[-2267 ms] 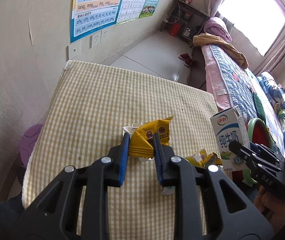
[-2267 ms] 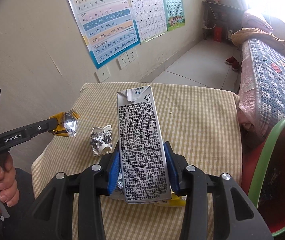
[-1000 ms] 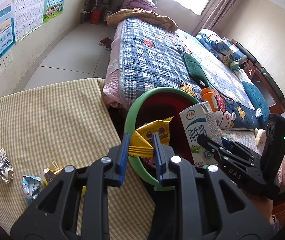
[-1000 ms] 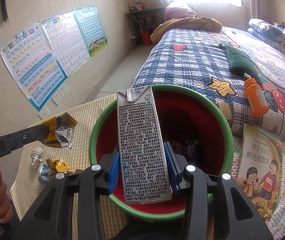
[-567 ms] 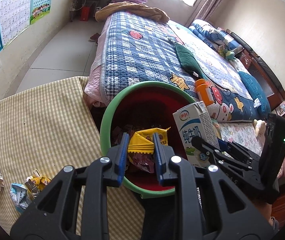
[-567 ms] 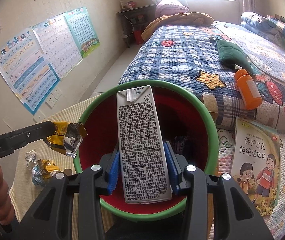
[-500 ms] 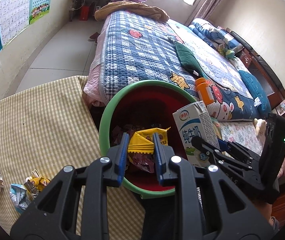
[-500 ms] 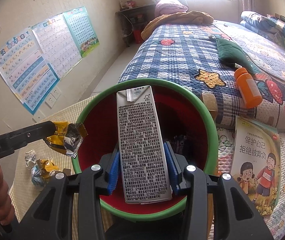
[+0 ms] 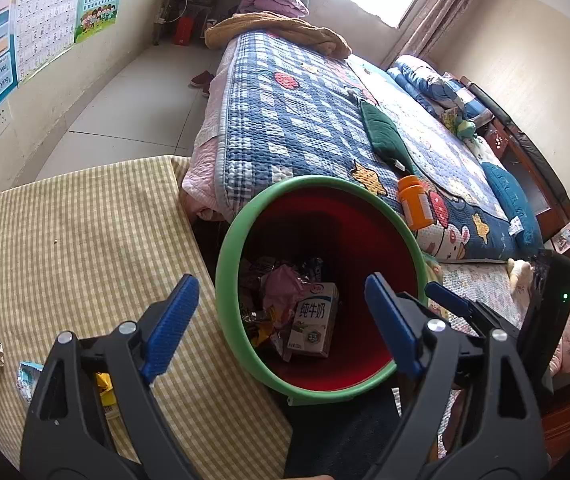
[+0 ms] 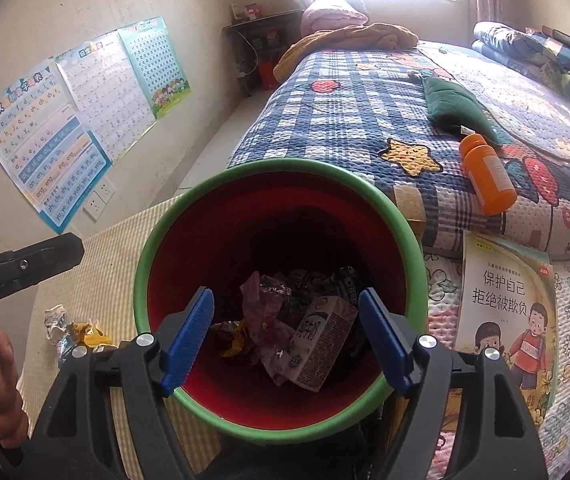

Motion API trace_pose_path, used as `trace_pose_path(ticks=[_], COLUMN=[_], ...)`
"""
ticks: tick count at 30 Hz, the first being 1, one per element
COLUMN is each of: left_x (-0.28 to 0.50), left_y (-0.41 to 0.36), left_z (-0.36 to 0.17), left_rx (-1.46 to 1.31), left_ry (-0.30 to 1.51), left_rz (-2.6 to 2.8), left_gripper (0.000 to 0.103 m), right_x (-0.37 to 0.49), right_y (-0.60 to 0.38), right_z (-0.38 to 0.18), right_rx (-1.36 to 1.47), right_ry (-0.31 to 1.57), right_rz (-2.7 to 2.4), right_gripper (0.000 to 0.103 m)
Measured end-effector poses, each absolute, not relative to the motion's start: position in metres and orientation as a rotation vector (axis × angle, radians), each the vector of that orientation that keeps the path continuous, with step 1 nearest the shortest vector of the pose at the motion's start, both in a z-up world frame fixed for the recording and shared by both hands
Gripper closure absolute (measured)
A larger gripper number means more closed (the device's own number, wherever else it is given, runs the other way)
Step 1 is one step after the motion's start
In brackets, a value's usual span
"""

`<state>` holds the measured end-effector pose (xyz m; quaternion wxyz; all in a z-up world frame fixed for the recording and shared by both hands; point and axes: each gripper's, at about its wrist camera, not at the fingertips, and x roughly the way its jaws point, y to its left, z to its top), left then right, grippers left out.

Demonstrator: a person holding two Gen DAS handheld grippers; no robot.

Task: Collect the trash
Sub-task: 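Move both open tools back over the remaining trash on the table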

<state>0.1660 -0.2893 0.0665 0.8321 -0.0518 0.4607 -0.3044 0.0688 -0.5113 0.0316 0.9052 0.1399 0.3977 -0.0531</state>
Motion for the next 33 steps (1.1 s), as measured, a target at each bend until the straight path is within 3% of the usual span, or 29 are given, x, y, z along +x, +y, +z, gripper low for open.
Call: trace_pose_path(ticks=[4,33], left_x=[0.160,0.100], left_y=[-0.275,-0.038], left_z=[0.068,0.046], left_rx=[-0.103,-0.289], left_ry=[0.960,0.959], left_rz=[-0.615,-0.221], left_gripper=[0.006,0.005], right_x=[0.067,0.084], right_y=[-0.503,-0.310], right_z=[0.032,0.021], right_rx=[0.284,0.137], right_ry=[0.823,0.908], right_rz=[-0.098,0.238], right_gripper=[0.022,0.019])
